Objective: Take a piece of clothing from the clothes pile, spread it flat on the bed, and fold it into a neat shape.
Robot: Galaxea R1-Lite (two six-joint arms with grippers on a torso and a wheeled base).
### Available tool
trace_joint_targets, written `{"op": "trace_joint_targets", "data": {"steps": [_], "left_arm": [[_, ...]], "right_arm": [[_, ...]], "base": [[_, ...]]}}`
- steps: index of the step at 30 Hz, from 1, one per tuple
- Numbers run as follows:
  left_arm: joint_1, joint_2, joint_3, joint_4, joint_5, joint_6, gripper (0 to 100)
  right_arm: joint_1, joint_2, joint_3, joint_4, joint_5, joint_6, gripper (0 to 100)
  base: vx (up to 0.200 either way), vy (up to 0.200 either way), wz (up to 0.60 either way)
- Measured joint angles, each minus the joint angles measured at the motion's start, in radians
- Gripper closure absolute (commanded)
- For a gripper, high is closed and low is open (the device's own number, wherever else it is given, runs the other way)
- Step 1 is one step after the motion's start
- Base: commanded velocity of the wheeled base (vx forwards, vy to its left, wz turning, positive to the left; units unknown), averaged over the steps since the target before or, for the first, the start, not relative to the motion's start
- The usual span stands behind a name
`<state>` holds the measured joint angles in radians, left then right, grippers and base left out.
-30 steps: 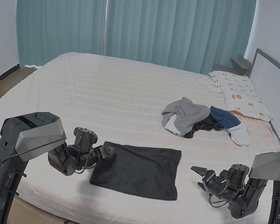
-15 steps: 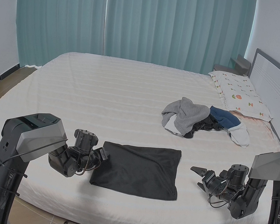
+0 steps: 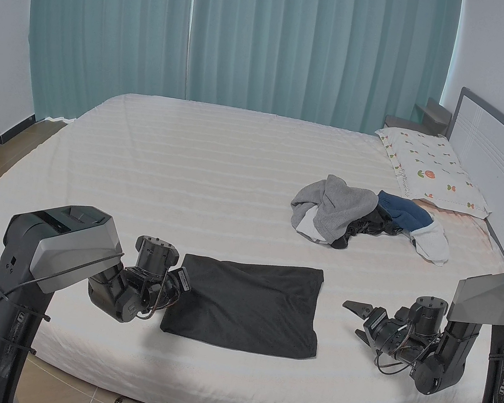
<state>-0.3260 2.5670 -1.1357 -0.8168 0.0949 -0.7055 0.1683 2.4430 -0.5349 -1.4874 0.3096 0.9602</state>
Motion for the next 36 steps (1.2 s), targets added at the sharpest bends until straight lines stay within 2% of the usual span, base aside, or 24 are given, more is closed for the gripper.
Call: {"op": "trace_joint_targets", "data": {"steps": [16, 27, 36], "left_arm": [[-0.011, 0.001, 0.031, -0.087, 0.029, 0.009, 100], [-0.013, -0.004, 0.063, -0.086, 0.031, 0.004, 100], [-0.013, -0.009, 0.075, -0.078, 0.07, 0.005, 100]], "right_arm": [[0.001, 0.0, 0.001, 0.0, -0.001, -0.001, 0], [0.001, 0.001, 0.004, 0.0, -0.002, -0.003, 0], [0.002, 0.001, 0.006, 0.0, -0.002, -0.003, 0]], "base": [[0.0, 0.0, 0.0], [0.0, 0.2, 0.0], [0.0, 0.2, 0.0]]}}
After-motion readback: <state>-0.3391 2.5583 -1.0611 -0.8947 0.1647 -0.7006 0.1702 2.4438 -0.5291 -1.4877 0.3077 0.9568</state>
